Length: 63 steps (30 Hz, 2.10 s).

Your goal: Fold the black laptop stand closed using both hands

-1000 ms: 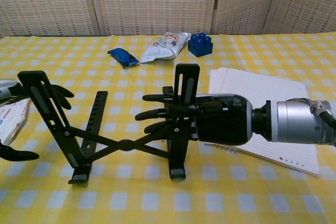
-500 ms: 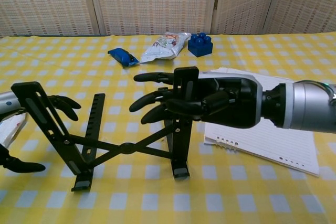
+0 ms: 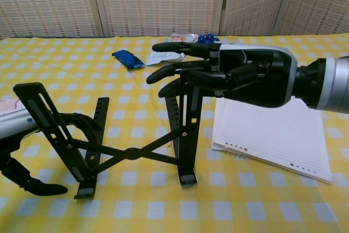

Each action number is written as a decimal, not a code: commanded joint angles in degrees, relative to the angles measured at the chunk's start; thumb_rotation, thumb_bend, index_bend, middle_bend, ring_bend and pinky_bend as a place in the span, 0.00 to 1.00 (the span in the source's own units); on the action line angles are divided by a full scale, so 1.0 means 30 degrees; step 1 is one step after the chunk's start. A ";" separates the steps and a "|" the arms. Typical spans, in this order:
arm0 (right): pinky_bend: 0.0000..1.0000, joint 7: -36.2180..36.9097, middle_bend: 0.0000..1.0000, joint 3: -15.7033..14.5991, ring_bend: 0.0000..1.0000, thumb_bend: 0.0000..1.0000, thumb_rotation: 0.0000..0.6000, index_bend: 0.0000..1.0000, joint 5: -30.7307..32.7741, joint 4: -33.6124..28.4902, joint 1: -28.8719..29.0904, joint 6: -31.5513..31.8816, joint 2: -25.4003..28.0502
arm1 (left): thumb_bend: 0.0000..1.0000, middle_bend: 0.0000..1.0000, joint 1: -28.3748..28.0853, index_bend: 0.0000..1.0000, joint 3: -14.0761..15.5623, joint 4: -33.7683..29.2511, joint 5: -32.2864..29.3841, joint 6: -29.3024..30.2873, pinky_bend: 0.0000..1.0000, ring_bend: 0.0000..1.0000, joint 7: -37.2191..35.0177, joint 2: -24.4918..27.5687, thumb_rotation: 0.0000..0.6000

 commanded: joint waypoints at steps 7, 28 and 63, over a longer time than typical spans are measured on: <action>0.09 0.0083 0.27 0.0048 0.26 0.58 1.00 0.03 -0.0105 -0.0073 -0.0484 0.0099 0.0248 | 0.18 0.36 0.0564 0.50 -0.1001 0.0168 -0.2265 0.0431 0.22 0.30 0.3255 -0.2129 1.00; 0.10 0.0656 0.27 0.0149 0.26 0.58 1.00 0.03 -0.0591 0.0396 -0.0713 -0.0149 -0.0181 | 0.29 0.41 0.1509 0.59 -0.1136 0.0654 -0.3084 0.1507 0.22 0.33 0.4969 -0.2768 1.00; 0.10 -0.0024 0.27 0.0140 0.26 0.58 1.00 0.03 -0.0433 0.0148 -0.1371 -0.0258 -0.0383 | 0.47 0.44 0.1387 0.64 -0.1408 0.1342 -0.2604 0.1060 0.17 0.33 0.4120 -0.2555 1.00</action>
